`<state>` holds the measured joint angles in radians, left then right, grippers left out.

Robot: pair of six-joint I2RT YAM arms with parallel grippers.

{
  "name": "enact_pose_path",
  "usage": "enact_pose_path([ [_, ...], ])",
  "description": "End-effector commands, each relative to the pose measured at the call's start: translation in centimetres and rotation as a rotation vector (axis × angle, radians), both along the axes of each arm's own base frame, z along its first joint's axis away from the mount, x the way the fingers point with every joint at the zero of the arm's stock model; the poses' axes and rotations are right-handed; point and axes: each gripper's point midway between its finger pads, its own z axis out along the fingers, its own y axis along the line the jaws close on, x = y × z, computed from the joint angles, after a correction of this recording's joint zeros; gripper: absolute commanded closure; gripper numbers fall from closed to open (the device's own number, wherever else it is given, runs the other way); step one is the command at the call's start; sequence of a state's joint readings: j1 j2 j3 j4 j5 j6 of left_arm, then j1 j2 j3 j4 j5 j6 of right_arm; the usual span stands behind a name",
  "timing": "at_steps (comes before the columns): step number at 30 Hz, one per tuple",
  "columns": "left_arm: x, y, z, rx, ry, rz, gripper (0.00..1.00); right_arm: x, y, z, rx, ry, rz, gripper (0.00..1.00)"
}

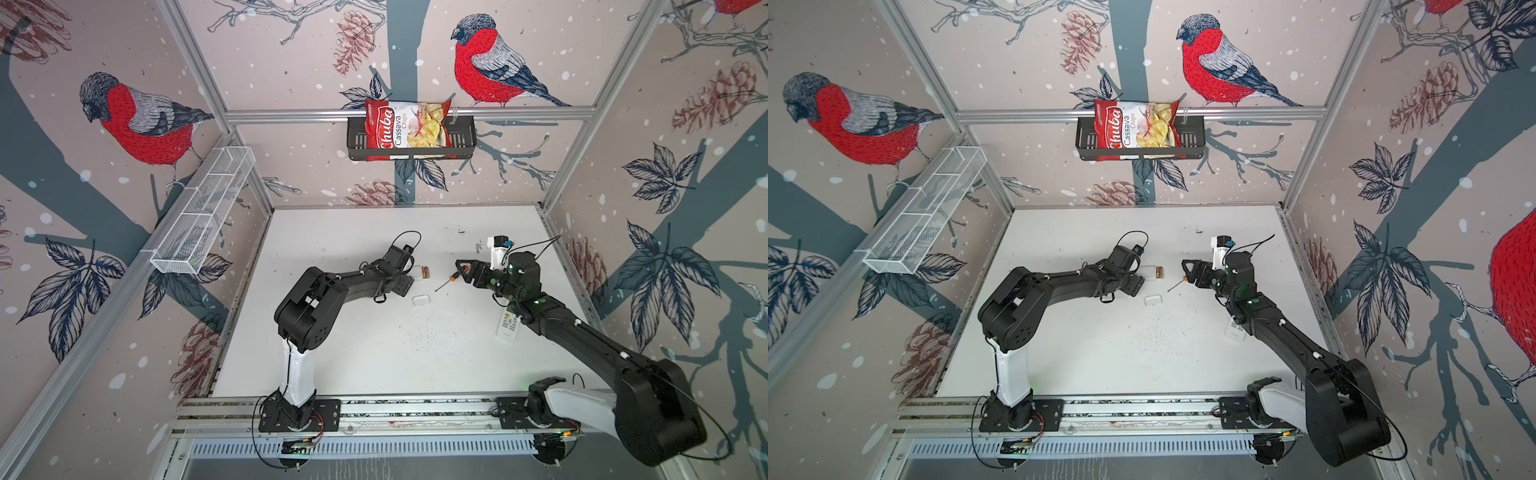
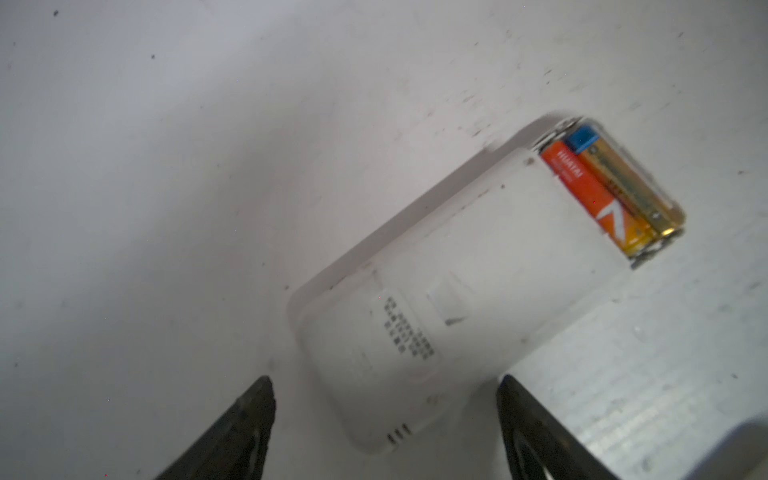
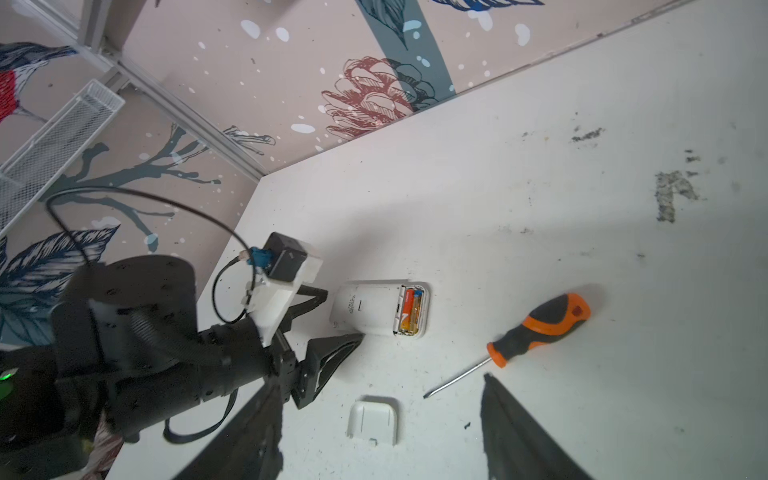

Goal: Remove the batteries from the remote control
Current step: 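Set the opened remote down with the left gripper while the right gripper grasps the screwdriver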

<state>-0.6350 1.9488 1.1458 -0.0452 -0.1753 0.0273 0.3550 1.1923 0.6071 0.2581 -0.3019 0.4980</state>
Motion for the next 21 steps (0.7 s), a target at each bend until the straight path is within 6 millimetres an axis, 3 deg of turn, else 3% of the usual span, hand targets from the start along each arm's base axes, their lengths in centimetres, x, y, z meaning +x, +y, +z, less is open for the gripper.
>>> enact_pose_path([
  [1,-0.6,1.6,0.7,0.006,-0.001,0.068,0.15,1.6,-1.3,-0.9,-0.049,0.038,-0.104,0.26],
  [4,-1.1,2.0,2.5,-0.069,-0.030,0.127,0.09,2.7,-2.4,-3.0,-0.130,0.102,-0.170,0.25],
  [5,-1.2,2.1,3.4,-0.106,-0.048,0.152,0.03,2.9,-2.6,-3.5,-0.151,0.112,-0.185,0.25],
  [15,-4.7,2.8,9.2,-0.410,-0.144,0.192,0.02,5.8,-2.9,-9.1,-0.240,0.349,-0.208,0.27],
  [21,-7.4,4.1,10.7,-0.491,-0.182,0.171,0.02,6.8,-2.1,-11.2,-0.273,0.473,-0.196,0.32],
])
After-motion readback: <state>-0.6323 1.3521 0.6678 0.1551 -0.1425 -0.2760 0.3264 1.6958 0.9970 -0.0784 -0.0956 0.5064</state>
